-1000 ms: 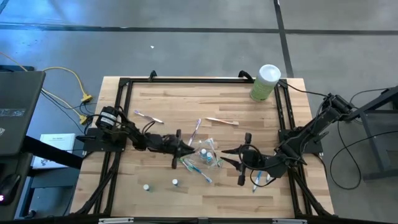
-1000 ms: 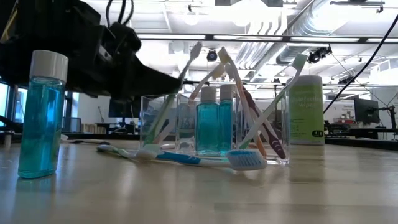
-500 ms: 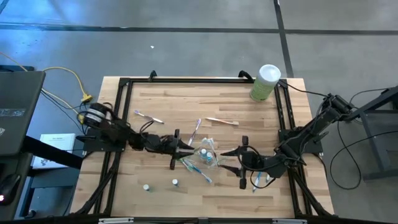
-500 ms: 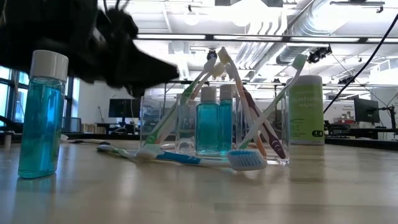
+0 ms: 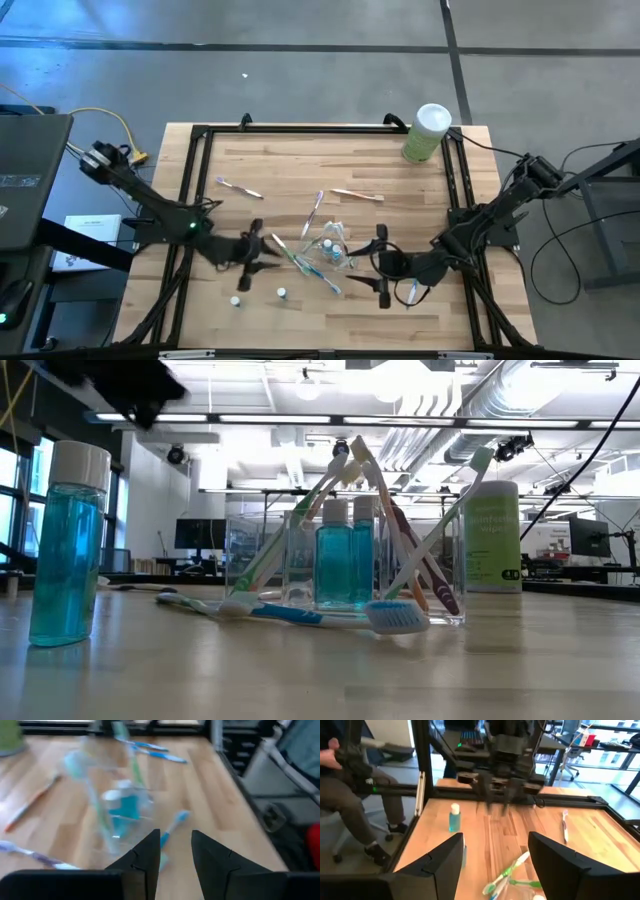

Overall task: Pick & Place toothbrushing station
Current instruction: Put the blue mouthwash into the transparent organizer

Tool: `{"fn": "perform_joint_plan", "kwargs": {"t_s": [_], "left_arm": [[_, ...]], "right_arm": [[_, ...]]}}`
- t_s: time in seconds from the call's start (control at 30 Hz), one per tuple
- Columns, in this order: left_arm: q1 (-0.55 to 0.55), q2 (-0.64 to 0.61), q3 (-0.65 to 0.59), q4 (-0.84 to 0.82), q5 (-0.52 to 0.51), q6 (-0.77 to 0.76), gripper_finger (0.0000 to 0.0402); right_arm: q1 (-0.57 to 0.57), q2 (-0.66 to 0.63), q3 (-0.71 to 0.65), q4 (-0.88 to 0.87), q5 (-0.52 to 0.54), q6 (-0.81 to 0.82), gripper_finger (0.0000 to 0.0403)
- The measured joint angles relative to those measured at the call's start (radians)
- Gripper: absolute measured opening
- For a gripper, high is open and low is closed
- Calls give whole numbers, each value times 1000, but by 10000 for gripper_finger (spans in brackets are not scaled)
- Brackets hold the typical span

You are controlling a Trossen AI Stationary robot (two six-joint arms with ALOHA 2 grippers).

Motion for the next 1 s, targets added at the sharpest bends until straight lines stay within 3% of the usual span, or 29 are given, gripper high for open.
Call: {"fn": "perform_joint_plan", "kwargs": {"t_s": [0.1, 0.23, 0.47, 0.57, 0.67, 1.0], "left_arm": [[-99, 16, 42, -46, 54, 105, 107], [-189, 58, 44, -50, 53, 192, 107], [-186, 128, 44, 22, -32, 186, 107], [-177, 158, 44, 113, -74, 106, 113], [-169, 186, 45, 216, -74, 100, 129], [-196, 263, 44, 246, -112, 181, 223]], "right_arm": [[3, -1, 0, 14, -1, 2, 217], [19, -1, 0, 18, -2, 30, 217], [24, 36, 0, 68, 2, 51, 217], [21, 58, 0, 75, 1, 64, 217], [21, 68, 0, 87, 1, 83, 217], [21, 69, 0, 117, 1, 99, 217]]}}
